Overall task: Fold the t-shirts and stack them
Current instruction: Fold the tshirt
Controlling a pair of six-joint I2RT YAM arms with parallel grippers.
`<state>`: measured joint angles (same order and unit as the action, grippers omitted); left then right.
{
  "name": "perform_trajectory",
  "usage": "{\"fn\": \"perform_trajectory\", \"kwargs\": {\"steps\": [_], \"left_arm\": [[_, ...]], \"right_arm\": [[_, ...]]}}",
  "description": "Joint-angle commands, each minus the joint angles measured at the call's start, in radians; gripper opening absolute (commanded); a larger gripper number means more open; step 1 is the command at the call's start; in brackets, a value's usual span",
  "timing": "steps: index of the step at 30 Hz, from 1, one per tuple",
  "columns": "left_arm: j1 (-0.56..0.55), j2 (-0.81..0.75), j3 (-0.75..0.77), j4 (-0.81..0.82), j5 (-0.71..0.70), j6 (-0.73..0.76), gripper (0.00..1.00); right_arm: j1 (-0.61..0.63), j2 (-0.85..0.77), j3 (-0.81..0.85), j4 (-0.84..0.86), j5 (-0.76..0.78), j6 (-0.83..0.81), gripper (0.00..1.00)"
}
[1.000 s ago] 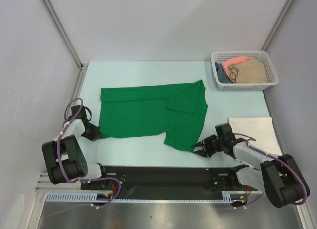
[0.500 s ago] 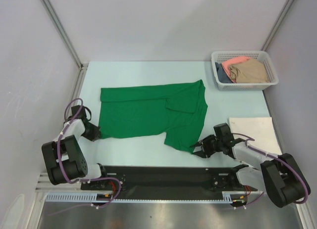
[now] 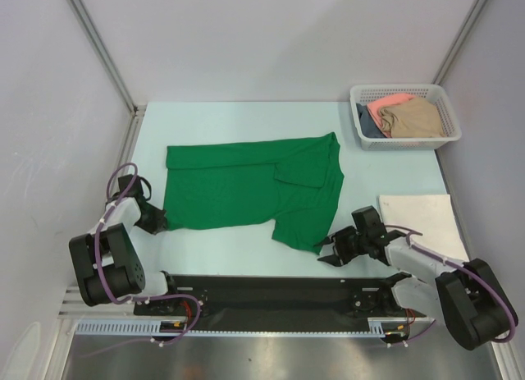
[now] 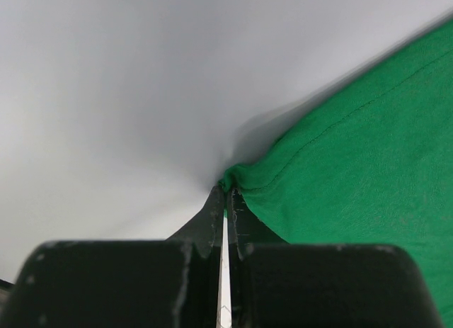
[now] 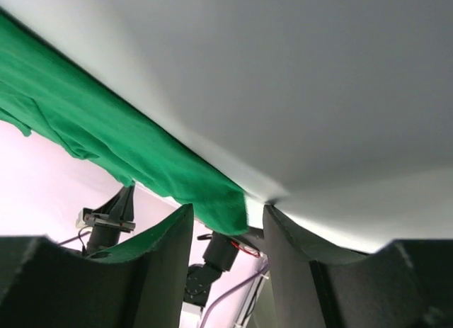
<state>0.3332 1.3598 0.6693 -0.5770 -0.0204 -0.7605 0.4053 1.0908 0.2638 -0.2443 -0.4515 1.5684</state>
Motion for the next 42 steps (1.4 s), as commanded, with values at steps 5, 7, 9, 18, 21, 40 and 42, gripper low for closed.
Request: {"fn": "perform_trajectory", "kwargs": {"steps": [5,7,9,18,21,40,42], "left_arm": [[0.012,-0.002,0.019,0.011,0.010,-0.005,0.01],[0.009,-0.004,0.021,0.008,0.007,-0.002,0.01],[0.009,-0.007,0.019,0.008,-0.001,-0.003,0.00],[0.009,-0.054,0.019,-0.029,-0.044,-0.017,0.00],[0.009,-0.097,0.018,-0.011,-0.035,-0.022,0.00],[-0.089,0.278,0.501,-0.099,-0.098,0.040,0.00],[-0.092,0.331,0.547,-0.104,-0.102,0.032,0.00]], "right_arm": [[-0.009,0.096,-0.015,0.028,0.039,0.009,0.41],[-0.029,0.074,0.009,-0.018,0.062,-0.025,0.29],[-0.065,0.049,0.018,-0.081,0.079,-0.077,0.19],[-0.164,0.072,0.264,-0.265,0.129,-0.494,0.00],[-0.158,0.156,0.423,-0.263,0.181,-0.625,0.00],[-0.264,0.794,1.322,-0.401,0.139,-0.936,0.00],[-0.267,0.872,1.418,-0.423,0.119,-0.949,0.00]]}}
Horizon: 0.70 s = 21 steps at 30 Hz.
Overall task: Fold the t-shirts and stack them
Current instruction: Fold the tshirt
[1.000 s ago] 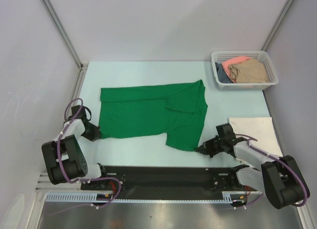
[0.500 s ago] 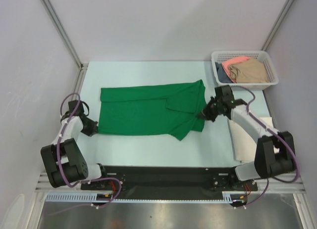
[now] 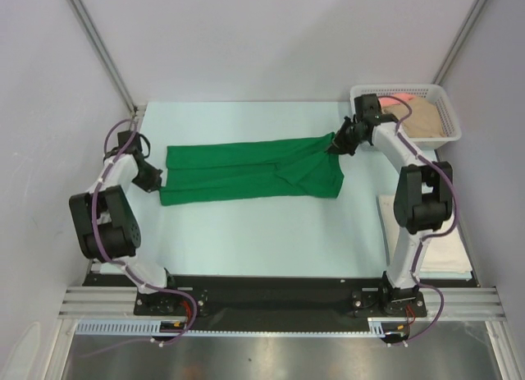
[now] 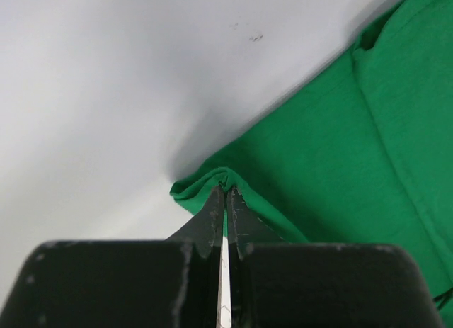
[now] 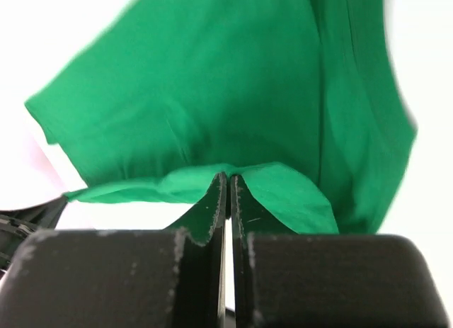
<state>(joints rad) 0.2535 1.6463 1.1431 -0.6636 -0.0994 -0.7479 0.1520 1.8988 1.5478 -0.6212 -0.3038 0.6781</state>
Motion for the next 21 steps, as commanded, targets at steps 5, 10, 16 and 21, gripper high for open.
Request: {"fn": "perform_trajectory", "kwargs": {"steps": [5,10,16,21], "left_arm": [[-0.017,0.138,0.170,-0.019,-0.011,-0.002,0.00],[-0.037,0.231,0.268,-0.044,-0.011,-0.001,0.00],[-0.054,0.303,0.348,-0.065,-0.006,-0.001,0.00],[-0.060,0.337,0.383,-0.074,-0.019,0.005,0.00]], "right_arm": [[-0.019,0.222,0.300,-0.075,-0.069,-0.072,0.00],[-0.019,0.330,0.477,-0.144,-0.084,-0.069,0.00],[-0.023,0.364,0.537,-0.196,-0.051,-0.075,0.00],[-0.035,0.356,0.529,-0.204,-0.023,-0.075,0.00]]}}
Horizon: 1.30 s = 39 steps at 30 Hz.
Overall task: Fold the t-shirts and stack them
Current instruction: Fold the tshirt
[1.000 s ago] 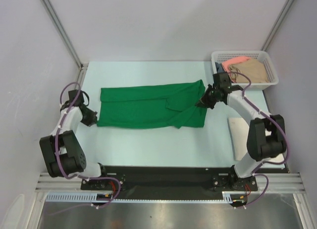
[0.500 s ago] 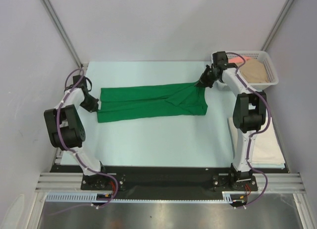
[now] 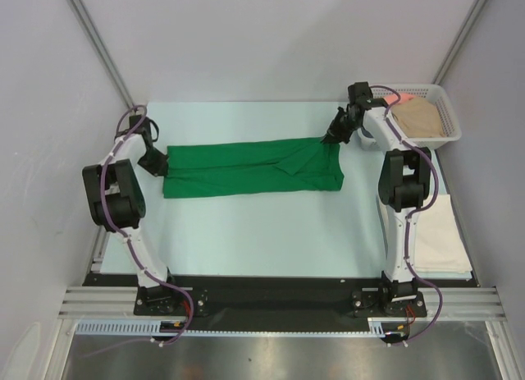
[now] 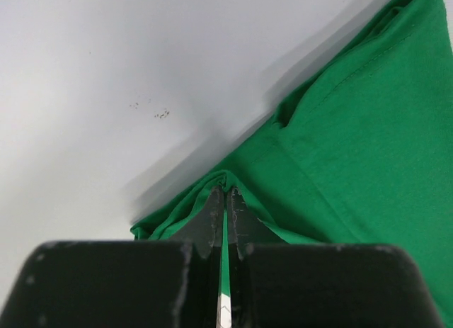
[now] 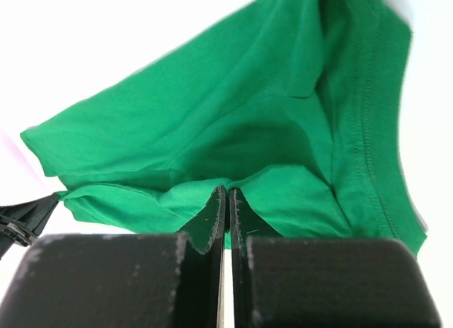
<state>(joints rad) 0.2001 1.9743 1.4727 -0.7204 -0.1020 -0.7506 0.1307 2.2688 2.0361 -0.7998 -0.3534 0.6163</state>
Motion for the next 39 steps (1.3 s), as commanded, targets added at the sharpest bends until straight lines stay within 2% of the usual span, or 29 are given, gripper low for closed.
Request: {"fn": "perform_trajectory", "kwargs": {"steps": [1,7,25,28,31,32,34,35,36,37,39], "left_arm": [[-0.007,0.015,0.061,-0.019,-0.019,0.008,0.00],[-0.007,0.058,0.106,-0.047,-0.030,0.017,0.00],[-0.001,0.109,0.172,-0.070,-0.048,0.030,0.04],[0.002,0.109,0.179,-0.074,-0.062,0.037,0.12],[0.001,0.077,0.167,-0.079,-0.103,0.039,0.26],[0.001,0.061,0.163,-0.074,-0.126,0.045,0.39],[-0.001,0.009,0.143,-0.062,-0.159,0.063,0.51],[-0.004,-0.012,0.135,-0.056,-0.192,0.071,0.62],[-0.004,-0.035,0.123,-0.045,-0.197,0.079,0.65],[-0.010,-0.082,0.091,-0.033,-0.197,0.103,0.68],[-0.021,-0.123,0.061,0.002,-0.171,0.129,0.71]], "right_arm": [[-0.016,-0.011,0.044,-0.024,0.025,-0.012,0.00],[-0.020,0.037,0.095,-0.036,-0.005,0.002,0.00],[-0.031,0.054,0.102,-0.041,0.019,0.022,0.00],[-0.036,0.058,0.108,-0.042,0.018,0.022,0.01],[-0.039,0.054,0.104,-0.041,0.027,0.019,0.03],[-0.042,0.055,0.104,-0.039,0.027,0.017,0.05],[-0.048,0.055,0.107,-0.033,0.030,0.010,0.14],[-0.055,0.055,0.110,-0.033,0.030,-0.001,0.16],[-0.057,0.055,0.116,-0.038,0.034,-0.009,0.19],[-0.057,0.057,0.124,-0.042,0.042,-0.019,0.27],[-0.062,0.063,0.168,-0.085,0.065,-0.068,0.36]]}}
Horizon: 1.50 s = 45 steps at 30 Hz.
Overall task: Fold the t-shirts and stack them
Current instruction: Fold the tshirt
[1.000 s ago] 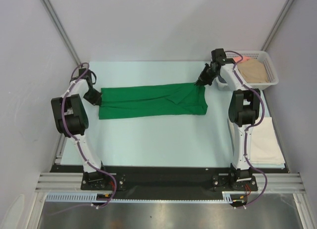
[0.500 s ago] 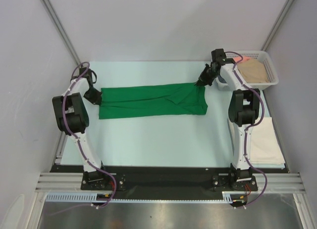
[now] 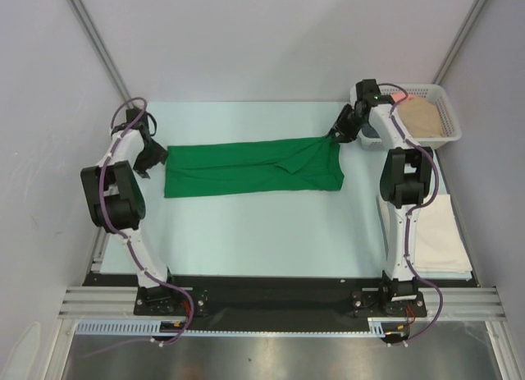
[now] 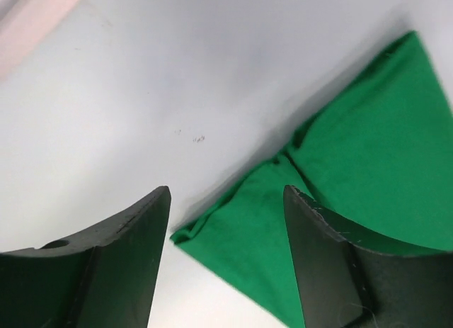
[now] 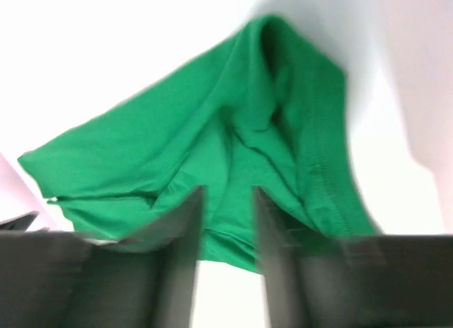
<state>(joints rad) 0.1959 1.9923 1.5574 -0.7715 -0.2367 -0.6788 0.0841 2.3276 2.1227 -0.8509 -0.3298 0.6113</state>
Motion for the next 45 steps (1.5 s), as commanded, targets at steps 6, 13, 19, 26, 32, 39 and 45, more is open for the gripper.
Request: {"fn": "perform_trajectory", "kwargs": {"steps": [6,13,19,26,32,39,45], "left_arm": [[-0.119,-0.268,-0.170,0.170,0.028,0.088,0.70],[-0.188,-0.205,-0.279,0.365,0.385,0.104,0.57],[-0.188,-0.105,-0.215,0.333,0.479,0.139,0.56],[-0.188,-0.107,-0.224,0.270,0.458,0.142,0.55],[-0.188,-0.141,-0.246,0.221,0.389,0.148,0.54],[-0.181,-0.142,-0.255,0.206,0.372,0.134,0.52],[-0.139,-0.135,-0.257,0.187,0.364,0.136,0.51]], "right_arm": [[-0.014,-0.014,0.158,-0.126,0.091,-0.191,0.64],[0.083,-0.207,-0.276,0.116,-0.170,-0.086,0.76],[0.132,-0.218,-0.436,0.322,-0.290,0.008,0.74],[0.098,-0.232,-0.383,0.074,-0.149,-0.183,0.63],[0.091,-0.381,-0.543,0.018,0.003,-0.327,0.67],[0.085,-0.373,-0.581,-0.003,0.075,-0.410,0.51],[0.083,-0.333,-0.564,-0.022,0.117,-0.463,0.54]]}}
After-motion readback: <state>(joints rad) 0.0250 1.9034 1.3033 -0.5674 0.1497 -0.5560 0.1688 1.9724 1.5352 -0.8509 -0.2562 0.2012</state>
